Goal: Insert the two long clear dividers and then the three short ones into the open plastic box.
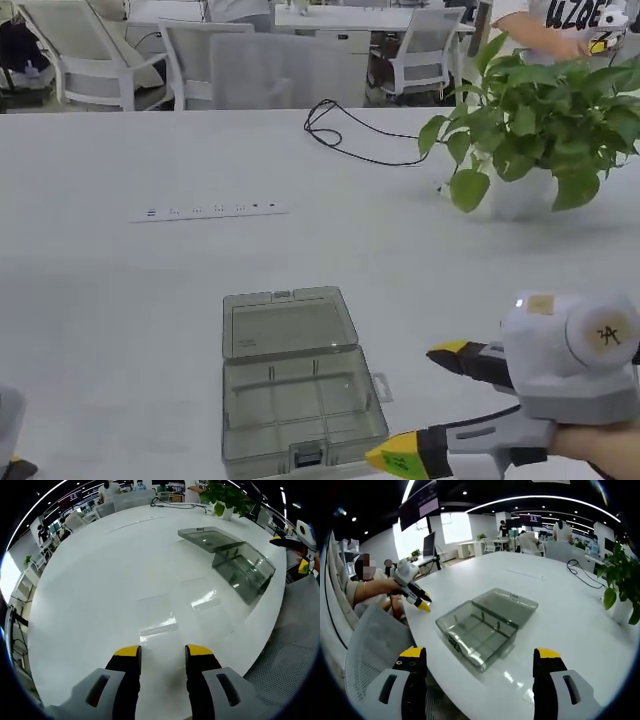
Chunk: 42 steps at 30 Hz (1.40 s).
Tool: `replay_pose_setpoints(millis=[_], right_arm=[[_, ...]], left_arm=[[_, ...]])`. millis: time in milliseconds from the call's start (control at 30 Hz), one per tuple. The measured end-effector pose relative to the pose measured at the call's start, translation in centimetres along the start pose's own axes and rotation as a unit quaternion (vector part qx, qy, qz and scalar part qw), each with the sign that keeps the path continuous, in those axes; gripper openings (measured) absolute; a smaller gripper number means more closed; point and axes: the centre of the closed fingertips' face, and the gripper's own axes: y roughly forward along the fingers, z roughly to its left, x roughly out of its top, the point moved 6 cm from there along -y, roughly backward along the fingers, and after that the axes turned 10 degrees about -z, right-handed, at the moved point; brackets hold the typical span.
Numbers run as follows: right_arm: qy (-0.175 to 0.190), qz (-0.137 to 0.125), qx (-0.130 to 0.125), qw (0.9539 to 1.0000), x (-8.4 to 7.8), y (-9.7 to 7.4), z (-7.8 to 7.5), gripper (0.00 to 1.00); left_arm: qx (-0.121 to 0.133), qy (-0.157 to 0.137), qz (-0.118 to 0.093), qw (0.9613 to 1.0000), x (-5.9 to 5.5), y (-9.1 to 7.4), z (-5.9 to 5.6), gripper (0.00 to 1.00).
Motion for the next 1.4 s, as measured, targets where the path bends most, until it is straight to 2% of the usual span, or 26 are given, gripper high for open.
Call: replay_pose_setpoints(millis=[100, 167, 233, 500, 667, 767, 900, 967, 1267, 1400], right_arm=[[0.000, 0.000, -0.001, 1.0000, 0.0, 0.0, 0.0, 0.88], [0.000, 0.000, -0.001, 1.0000, 0.0, 0.0, 0.0, 0.88], [-0.001, 0.001, -0.002, 1.0000, 0.0, 0.0, -0.1, 0.88], [-0.002, 0.001, -0.008, 1.0000, -0.1, -0.2, 0.0, 0.87], [0.014, 0.006, -0.029, 0.9995, -0.3, -0.4, -0.5, 0.84], [0.034, -0.004, -0.033, 0.9989, -0.2, -0.5, -0.7, 0.82], [0.041, -0.011, -0.037, 0.9984, 0.0, -0.4, -0.6, 0.81], [0.050, -0.016, -0.037, 0.9979, 0.1, -0.3, -0.4, 0.79], [0.081, -0.032, -0.028, 0.9958, 0.6, 0.6, 0.4, 0.74], [0.093, -0.042, -0.029, 0.9944, 1.2, 0.9, 0.7, 0.71]], left_arm=[[0.000, -0.012, 0.009, 0.9999, 0.0, 0.0, 0.0, 0.33], [0.001, -0.009, 0.011, 0.9999, 0.0, 0.0, 0.0, 0.33], [0.006, -0.021, 0.016, 0.9996, 0.0, -0.1, 0.0, 0.33], [0.012, -0.049, 0.020, 0.9985, 0.1, -0.1, 0.1, 0.32], [0.014, -0.049, 0.024, 0.9984, 0.0, -0.1, -0.2, 0.31], [0.015, -0.052, 0.022, 0.9983, -0.1, -0.2, -0.2, 0.31], [0.016, -0.051, 0.020, 0.9984, -0.1, -0.3, -0.4, 0.31], [0.018, -0.061, 0.016, 0.9978, -0.2, -0.3, -0.5, 0.30], [0.019, -0.074, 0.008, 0.9970, -0.4, -0.6, -0.9, 0.30], [0.027, -0.080, -0.004, 0.9964, -0.2, -1.1, -0.7, 0.30]])
